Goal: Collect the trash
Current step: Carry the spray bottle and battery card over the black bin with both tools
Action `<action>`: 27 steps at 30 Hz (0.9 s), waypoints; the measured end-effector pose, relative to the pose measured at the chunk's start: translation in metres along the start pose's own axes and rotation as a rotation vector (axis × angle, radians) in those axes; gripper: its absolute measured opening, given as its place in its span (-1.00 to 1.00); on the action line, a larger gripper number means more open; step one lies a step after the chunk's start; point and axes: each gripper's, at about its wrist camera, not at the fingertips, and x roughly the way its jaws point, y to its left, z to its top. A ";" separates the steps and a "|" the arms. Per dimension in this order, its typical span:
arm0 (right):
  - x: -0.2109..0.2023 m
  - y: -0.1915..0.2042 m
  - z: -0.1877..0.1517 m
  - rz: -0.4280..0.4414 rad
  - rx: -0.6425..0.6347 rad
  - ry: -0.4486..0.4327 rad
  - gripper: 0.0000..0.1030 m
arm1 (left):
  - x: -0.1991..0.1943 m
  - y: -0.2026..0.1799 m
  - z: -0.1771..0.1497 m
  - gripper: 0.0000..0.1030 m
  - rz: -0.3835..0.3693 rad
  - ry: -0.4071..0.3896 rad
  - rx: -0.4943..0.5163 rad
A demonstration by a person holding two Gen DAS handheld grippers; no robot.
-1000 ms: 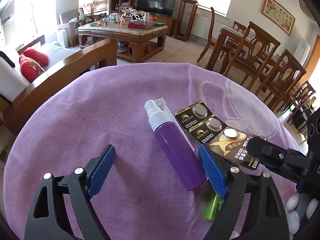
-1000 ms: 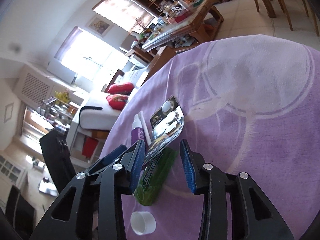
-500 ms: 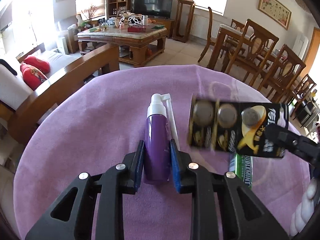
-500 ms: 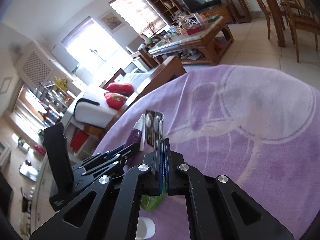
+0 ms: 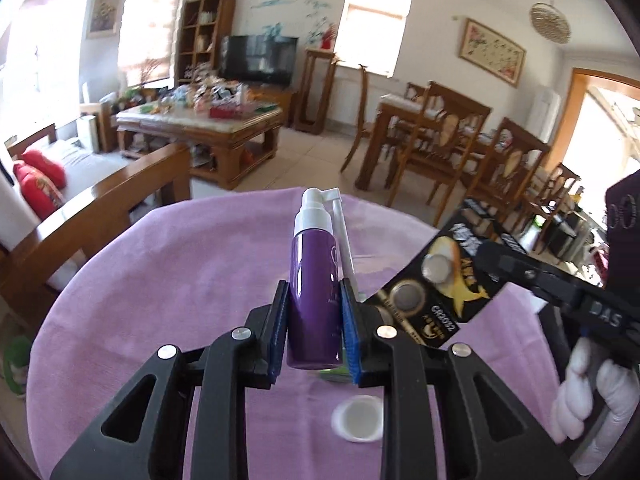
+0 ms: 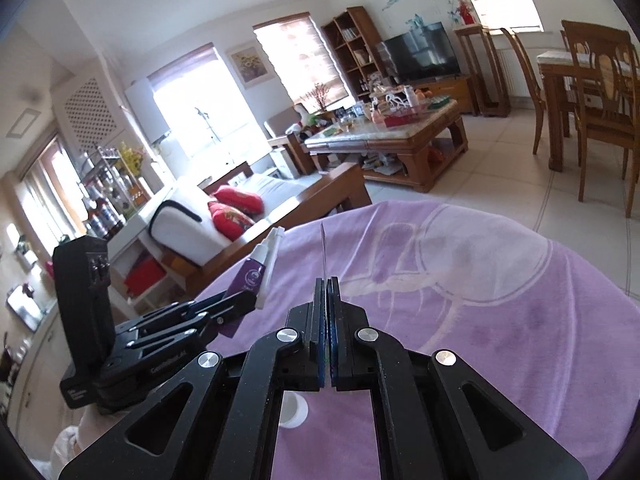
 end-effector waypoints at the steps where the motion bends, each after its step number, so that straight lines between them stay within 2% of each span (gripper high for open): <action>1: -0.010 -0.002 -0.001 -0.008 -0.007 -0.018 -0.96 | -0.004 -0.011 0.001 -0.53 -0.014 -0.010 0.018; 6: -0.065 -0.013 -0.010 -0.059 -0.020 -0.094 -0.96 | -0.024 -0.071 -0.002 -0.53 -0.097 -0.060 0.101; 13: -0.161 -0.058 -0.036 -0.158 0.028 -0.211 -0.96 | -0.026 -0.153 -0.015 -0.53 -0.232 -0.065 0.190; 21: -0.259 -0.117 -0.082 -0.319 0.069 -0.286 -0.96 | -0.014 -0.236 -0.037 -0.53 -0.373 -0.017 0.281; 27: -0.315 -0.168 -0.115 -0.391 0.137 -0.316 -0.96 | -0.001 -0.290 -0.055 -0.53 -0.463 0.041 0.332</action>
